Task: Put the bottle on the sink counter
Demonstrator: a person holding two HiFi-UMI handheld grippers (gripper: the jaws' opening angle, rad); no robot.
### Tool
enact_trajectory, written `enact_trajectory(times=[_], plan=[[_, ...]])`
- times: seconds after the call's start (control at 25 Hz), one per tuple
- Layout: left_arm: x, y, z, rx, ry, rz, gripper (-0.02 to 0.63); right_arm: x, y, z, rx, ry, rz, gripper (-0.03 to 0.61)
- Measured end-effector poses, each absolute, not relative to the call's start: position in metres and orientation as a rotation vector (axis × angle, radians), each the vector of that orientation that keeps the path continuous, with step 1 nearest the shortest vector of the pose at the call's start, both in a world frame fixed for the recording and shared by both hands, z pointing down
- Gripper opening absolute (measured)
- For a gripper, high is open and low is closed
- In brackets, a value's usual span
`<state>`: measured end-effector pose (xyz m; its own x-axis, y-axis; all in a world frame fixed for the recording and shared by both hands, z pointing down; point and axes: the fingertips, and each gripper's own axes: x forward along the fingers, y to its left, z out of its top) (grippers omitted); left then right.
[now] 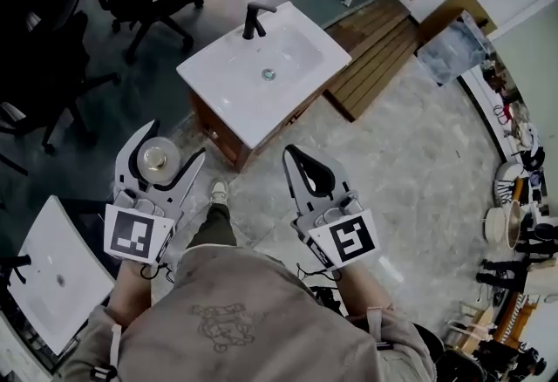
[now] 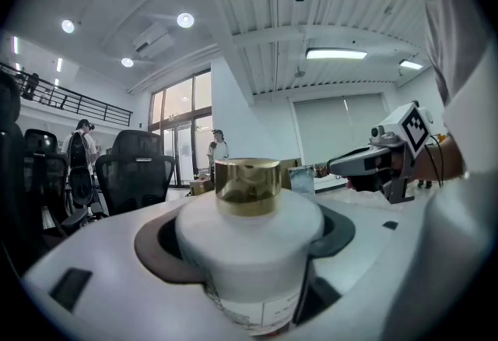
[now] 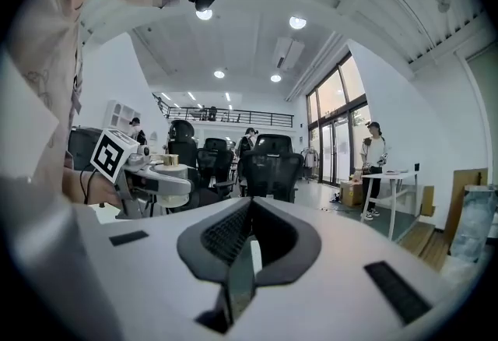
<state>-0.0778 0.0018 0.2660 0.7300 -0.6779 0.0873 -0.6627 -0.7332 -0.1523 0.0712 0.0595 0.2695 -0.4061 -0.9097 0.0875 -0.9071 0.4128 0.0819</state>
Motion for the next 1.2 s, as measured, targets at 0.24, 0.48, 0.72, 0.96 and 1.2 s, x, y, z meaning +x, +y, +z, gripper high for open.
enact_trajectory(times=[0.24, 0.48, 0.72, 0.96, 1.2], plan=[[-0.071, -0.066, 0.275, -2.824, 1.084, -0.258, 0.344, 0.077, -0.007, 0.276, 1.636, -2.514, 0.015, 0.029], [-0.064, -0.136, 0.282, -2.834, 1.040, -0.239, 0.344, 0.077, -0.076, 0.286, 1.607, -2.496, 0.046, 0.029], [-0.057, -0.198, 0.294, -2.813, 1.006, -0.219, 0.344, 0.072, -0.141, 0.299, 1.562, -2.477, 0.053, 0.029], [-0.048, -0.247, 0.318, -2.849, 0.962, -0.215, 0.344, 0.059, -0.192, 0.313, 1.511, -2.505, 0.073, 0.029], [-0.036, -0.272, 0.347, -2.869, 0.919, -0.207, 0.344, 0.057, -0.222, 0.342, 1.472, -2.502, 0.142, 0.029]])
